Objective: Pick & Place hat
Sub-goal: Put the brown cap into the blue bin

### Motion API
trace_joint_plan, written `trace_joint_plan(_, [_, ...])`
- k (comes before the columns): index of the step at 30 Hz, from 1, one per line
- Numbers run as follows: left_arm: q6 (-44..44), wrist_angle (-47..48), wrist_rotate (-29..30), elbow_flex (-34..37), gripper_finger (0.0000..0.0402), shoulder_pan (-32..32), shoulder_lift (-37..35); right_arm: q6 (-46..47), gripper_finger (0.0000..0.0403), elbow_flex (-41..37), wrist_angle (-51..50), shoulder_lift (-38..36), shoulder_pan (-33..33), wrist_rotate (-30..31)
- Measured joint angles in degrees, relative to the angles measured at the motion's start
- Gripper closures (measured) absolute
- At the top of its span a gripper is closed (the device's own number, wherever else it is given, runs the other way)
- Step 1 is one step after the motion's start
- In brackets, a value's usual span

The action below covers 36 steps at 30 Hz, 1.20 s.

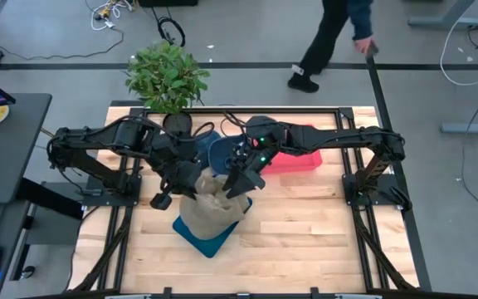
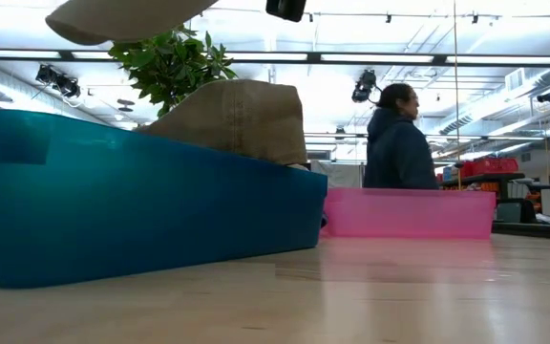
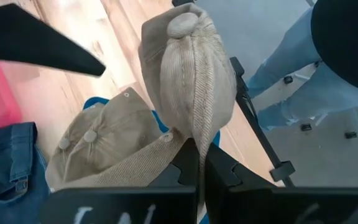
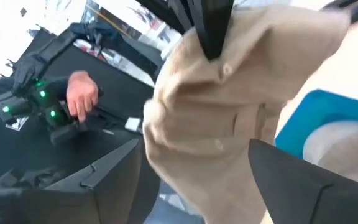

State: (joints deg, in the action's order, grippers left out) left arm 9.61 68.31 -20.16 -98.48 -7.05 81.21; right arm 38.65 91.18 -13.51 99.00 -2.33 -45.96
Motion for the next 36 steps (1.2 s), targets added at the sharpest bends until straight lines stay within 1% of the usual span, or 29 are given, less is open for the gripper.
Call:
trace_joint_plan(9, [-1.84,0.26,0.26,-0.04,0.0399,-0.06,-1.27,-0.94,0.0108,0.00,-3.56,0.00,-0.27,-4.19])
trace_joint_plan(18, [-2.30,-1.50,2.85,-0.09,0.0400,-1.62,-2.86,-3.32,0.0108,0.00,-11.08,-1.96,-2.39,-4.50])
trace_joint_plan(21, [-2.74,-3.97,3.03,1.12,0.0400,-1.61,-3.08,-3.87,0.0108,0.00,-12.83,-3.22,-3.41,-3.57])
trace_joint_plan(24, [-3.39,-8.60,2.95,6.20,0.0400,-2.19,-4.54,-4.44,0.0108,0.00,-14.27,-4.63,-4.34,-2.18])
trace_joint_plan(29, [-7.33,-16.59,2.77,17.62,0.0400,-2.17,-8.76,-5.02,0.0108,0.00,-16.98,-7.33,-5.23,1.02])
trace_joint_plan(32, [-9.51,-23.37,2.76,24.31,0.0400,-2.16,-11.95,-5.17,0.0108,0.00,-18.09,-8.64,-5.31,2.68])
trace_joint_plan(36, [-12.50,-35.43,2.27,32.81,0.0400,-2.23,-15.62,-5.15,0.0108,0.00,-18.37,-9.71,-5.38,3.92])
